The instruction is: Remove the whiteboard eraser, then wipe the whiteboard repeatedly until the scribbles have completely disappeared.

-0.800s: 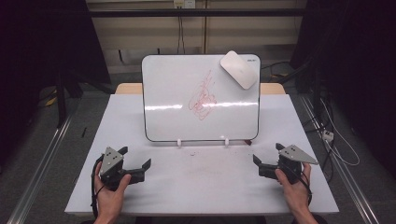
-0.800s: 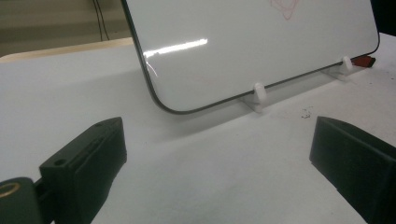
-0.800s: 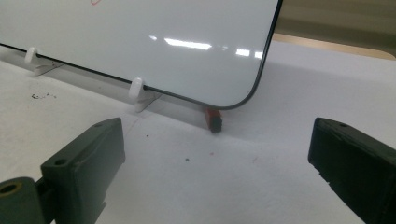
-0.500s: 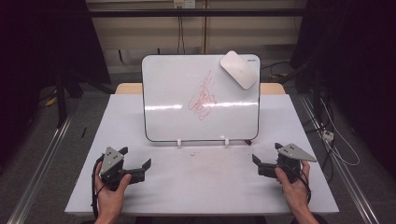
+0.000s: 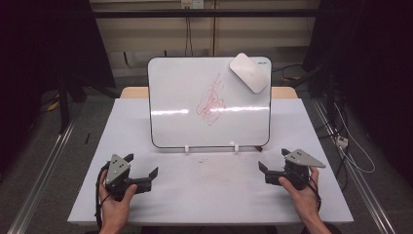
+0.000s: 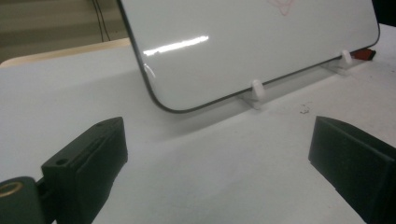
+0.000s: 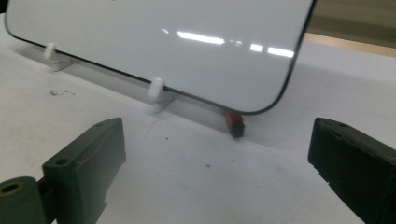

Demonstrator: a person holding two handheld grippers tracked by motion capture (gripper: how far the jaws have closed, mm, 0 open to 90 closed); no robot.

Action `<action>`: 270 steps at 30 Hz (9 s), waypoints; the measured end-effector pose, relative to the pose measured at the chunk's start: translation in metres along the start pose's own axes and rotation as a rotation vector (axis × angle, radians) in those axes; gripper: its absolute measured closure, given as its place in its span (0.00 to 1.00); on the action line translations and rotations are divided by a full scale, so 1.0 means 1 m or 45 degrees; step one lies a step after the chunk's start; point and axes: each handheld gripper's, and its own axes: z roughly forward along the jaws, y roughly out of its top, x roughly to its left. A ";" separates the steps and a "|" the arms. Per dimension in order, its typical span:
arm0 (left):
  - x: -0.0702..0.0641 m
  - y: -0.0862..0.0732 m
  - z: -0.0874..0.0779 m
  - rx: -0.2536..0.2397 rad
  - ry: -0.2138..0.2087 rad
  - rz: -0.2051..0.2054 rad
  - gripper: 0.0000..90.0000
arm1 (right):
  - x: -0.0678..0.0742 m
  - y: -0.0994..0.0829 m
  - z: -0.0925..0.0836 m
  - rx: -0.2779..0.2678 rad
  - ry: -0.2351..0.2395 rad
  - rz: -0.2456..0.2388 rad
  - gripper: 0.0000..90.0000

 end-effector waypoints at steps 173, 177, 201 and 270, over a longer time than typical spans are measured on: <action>0.016 -0.008 0.001 0.071 -0.040 -0.041 0.05 | 0.058 0.178 0.111 -0.048 -0.051 -0.660 0.35; 0.014 -0.008 0.001 0.071 -0.046 -0.032 0.05 | 0.048 0.187 0.119 -0.013 -0.135 -0.651 0.35; 0.015 -0.009 0.004 0.103 -0.075 -0.016 0.05 | 0.040 0.207 0.145 0.073 -0.263 -0.661 0.35; 0.011 -0.009 0.005 0.101 -0.077 -0.021 0.05 | 0.081 0.186 0.159 -0.006 -0.279 -0.663 0.35</action>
